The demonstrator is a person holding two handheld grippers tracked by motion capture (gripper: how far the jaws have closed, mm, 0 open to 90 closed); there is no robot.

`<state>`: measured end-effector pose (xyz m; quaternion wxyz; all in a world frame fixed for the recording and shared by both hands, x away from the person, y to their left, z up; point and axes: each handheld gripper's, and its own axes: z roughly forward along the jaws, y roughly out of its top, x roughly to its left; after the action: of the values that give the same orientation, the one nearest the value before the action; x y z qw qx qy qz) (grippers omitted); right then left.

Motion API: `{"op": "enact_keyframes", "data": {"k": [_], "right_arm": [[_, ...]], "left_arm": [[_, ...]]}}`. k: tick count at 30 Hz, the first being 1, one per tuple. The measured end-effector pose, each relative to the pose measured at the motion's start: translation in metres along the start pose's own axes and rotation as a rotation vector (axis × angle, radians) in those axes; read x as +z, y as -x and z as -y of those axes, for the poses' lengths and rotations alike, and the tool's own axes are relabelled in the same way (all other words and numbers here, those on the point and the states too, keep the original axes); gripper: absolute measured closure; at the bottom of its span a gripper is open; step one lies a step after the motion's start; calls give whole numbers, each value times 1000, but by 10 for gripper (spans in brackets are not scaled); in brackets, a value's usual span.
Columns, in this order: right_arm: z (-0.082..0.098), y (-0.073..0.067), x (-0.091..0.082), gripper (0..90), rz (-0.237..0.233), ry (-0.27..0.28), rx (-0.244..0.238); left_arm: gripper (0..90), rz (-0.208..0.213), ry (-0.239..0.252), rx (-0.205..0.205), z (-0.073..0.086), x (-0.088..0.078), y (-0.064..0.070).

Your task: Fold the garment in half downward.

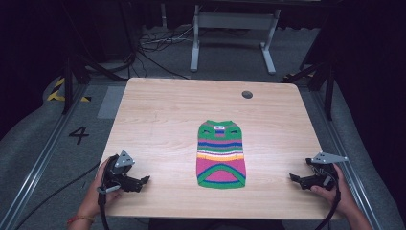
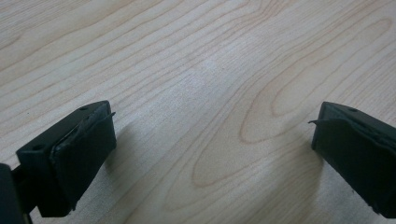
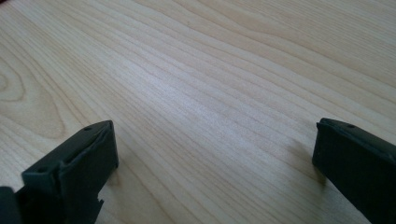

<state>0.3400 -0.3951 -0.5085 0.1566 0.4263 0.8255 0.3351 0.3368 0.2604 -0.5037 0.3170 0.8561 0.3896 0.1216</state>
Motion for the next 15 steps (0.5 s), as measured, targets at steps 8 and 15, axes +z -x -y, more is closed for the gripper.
{"op": "enact_keyframes", "data": {"k": [8, 15], "right_arm": [[0, 0, 0, 2, 0, 0, -1], [0, 1, 0, 3, -9, 1, -6]], "left_arm": [[1, -12, -1, -10, 1, -1, 2], [2, -1, -13, -2, -1, -1, 1]]}}
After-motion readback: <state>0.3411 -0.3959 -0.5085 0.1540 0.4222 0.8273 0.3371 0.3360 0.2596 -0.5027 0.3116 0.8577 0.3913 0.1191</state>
